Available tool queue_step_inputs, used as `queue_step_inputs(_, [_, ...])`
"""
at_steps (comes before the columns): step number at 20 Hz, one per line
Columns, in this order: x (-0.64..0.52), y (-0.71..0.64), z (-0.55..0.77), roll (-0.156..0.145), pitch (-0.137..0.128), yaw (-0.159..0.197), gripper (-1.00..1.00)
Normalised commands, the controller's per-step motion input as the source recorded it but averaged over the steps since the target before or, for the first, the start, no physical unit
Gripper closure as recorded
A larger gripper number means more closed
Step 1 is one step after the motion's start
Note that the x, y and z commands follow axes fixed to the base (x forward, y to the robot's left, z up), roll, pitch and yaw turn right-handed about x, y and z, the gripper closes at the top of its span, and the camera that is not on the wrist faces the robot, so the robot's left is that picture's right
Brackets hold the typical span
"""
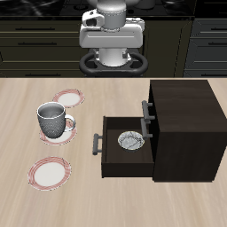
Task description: Place the bowl on the nearest plate relative to the robot
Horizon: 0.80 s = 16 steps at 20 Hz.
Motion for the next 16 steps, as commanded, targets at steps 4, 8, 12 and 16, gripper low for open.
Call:
queue_step_inputs(4, [0.3, -0.1, 0.05, -0.001, 0.001, -0.009, -1.0])
queue_step_inputs(8, [0.38, -0.04, -0.04, -0.036, -0.024, 0.016, -1.0])
queue_step_inputs(12, [0.3, -0.02, -0.15, -0.014, 0.002, 0.006, -1.0])
queue_step_inputs(16, [0.4, 0.0, 0.03, -0.005, -0.007, -0.002, -1.0])
